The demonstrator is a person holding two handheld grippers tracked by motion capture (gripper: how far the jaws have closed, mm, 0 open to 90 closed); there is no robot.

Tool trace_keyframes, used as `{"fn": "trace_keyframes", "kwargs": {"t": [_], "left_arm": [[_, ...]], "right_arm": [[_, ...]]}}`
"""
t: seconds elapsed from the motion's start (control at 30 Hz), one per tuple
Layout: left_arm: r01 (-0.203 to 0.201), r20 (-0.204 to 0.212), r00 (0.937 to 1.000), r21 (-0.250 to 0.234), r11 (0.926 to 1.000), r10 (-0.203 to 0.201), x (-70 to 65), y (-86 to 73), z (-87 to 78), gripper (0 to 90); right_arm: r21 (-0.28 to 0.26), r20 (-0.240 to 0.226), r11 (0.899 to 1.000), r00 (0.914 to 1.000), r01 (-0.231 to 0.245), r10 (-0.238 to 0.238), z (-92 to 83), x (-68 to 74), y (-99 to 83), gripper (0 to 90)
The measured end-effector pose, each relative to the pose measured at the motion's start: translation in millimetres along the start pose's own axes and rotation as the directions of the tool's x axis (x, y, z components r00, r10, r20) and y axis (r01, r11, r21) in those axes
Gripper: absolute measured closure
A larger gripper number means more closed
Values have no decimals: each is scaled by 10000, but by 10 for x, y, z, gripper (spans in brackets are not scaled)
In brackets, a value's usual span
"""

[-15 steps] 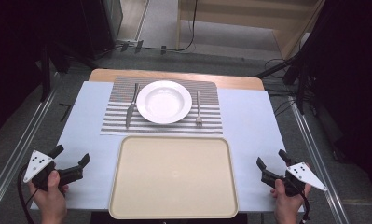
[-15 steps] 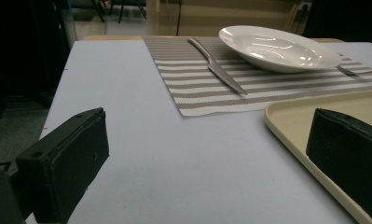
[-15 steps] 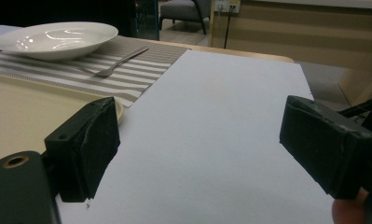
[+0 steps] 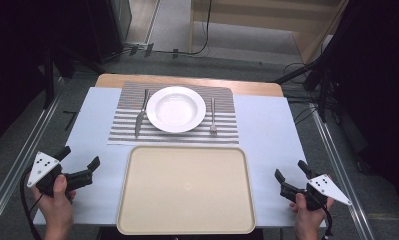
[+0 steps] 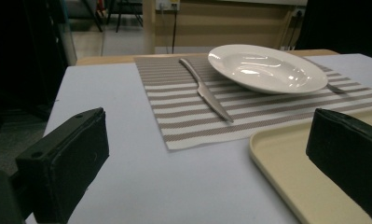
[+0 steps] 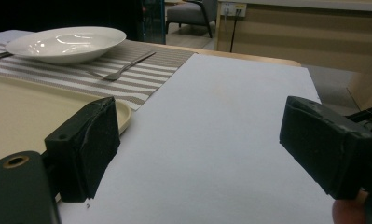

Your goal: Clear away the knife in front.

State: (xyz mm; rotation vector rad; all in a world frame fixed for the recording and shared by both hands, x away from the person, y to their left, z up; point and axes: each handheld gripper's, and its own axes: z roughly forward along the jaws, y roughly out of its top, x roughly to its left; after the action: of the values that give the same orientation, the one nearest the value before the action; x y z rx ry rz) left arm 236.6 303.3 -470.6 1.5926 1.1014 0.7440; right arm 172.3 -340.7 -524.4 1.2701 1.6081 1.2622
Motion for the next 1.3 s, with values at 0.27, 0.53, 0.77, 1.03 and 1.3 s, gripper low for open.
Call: {"fn": "trace_keyframes", "kwargs": {"t": [0.27, 0.53, 0.77, 1.03, 1.3], "left_arm": [[-184, 365, 9992, 161, 9997, 178, -65, 195, 246, 0], [-180, 720, 9973, 552, 9983, 140, -71, 398, 609, 0], [-159, 890, 9960, 854, 9962, 83, -25, 551, 884, 0], [73, 1119, 9935, 1190, 9929, -207, 59, 715, 1179, 0], [233, 1208, 9917, 1651, 9860, -436, 99, 807, 1385, 0]], "right_arm": [[32, -278, 10000, 9996, 71, -70, 7, 7, 4, 130], [69, -283, 9999, 9995, 105, -103, 9, 14, 5, 130], [59, -305, 9999, 9994, 140, -138, 9, 17, 6, 131], [58, -331, 9998, 9993, 174, -172, 10, 25, 7, 137], [72, -326, 9997, 9992, 242, -239, 15, 28, 5, 142]]}}
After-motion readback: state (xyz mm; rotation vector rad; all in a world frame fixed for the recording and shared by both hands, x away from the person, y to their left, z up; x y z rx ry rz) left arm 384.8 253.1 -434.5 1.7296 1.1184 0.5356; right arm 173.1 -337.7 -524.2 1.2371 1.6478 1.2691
